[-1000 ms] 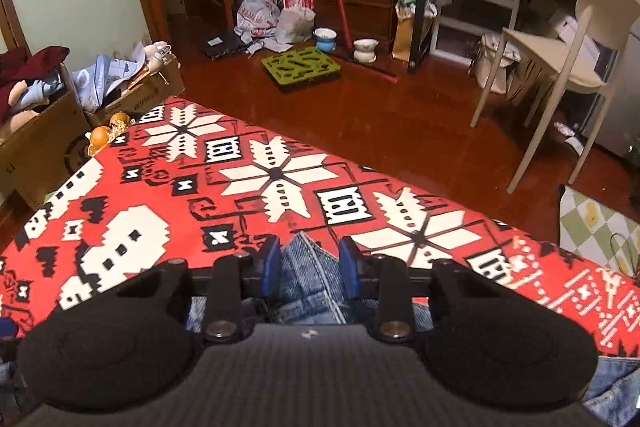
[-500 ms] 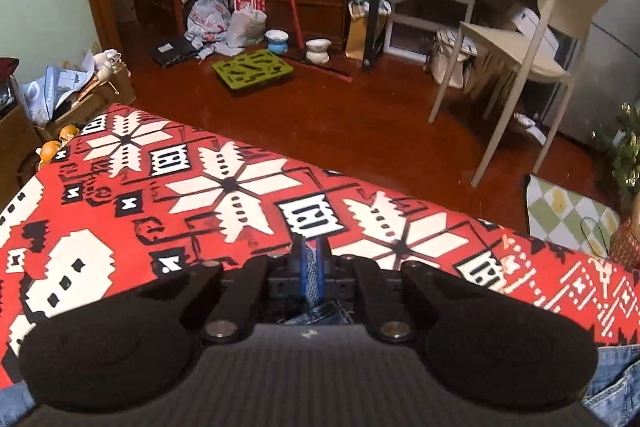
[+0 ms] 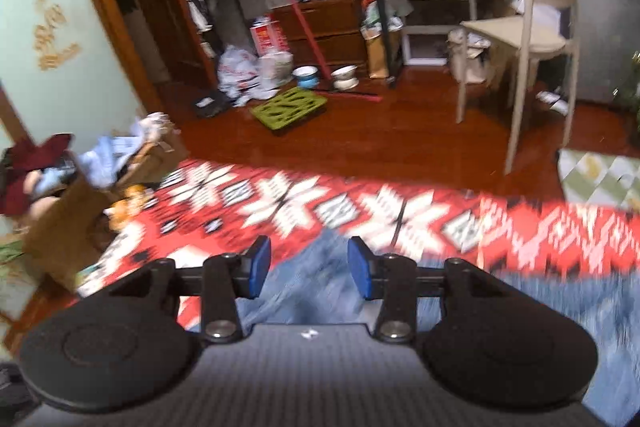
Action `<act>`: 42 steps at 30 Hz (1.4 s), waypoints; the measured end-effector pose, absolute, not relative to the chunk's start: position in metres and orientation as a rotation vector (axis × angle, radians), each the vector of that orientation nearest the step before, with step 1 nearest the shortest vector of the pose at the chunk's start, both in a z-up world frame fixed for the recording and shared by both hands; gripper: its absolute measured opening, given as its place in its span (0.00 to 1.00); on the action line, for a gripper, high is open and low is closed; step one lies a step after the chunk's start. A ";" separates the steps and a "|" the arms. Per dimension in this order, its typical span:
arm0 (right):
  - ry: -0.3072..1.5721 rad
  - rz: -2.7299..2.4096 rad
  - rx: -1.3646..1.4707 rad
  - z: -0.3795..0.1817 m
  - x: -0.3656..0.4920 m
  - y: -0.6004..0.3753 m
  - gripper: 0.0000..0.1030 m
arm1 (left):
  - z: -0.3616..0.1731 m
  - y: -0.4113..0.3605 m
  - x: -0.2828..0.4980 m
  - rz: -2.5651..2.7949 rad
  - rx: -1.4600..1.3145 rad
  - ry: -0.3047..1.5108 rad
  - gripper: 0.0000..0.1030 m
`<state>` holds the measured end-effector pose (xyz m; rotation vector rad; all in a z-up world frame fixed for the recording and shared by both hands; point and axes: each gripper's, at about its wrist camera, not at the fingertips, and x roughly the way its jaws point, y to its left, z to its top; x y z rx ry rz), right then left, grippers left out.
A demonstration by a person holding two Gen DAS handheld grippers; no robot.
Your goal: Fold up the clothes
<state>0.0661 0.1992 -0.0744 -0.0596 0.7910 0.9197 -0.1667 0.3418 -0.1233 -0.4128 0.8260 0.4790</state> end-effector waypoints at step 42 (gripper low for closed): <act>0.753 1.027 0.234 -0.061 -0.083 0.004 0.49 | -0.112 0.312 -0.202 0.597 -0.384 0.783 0.09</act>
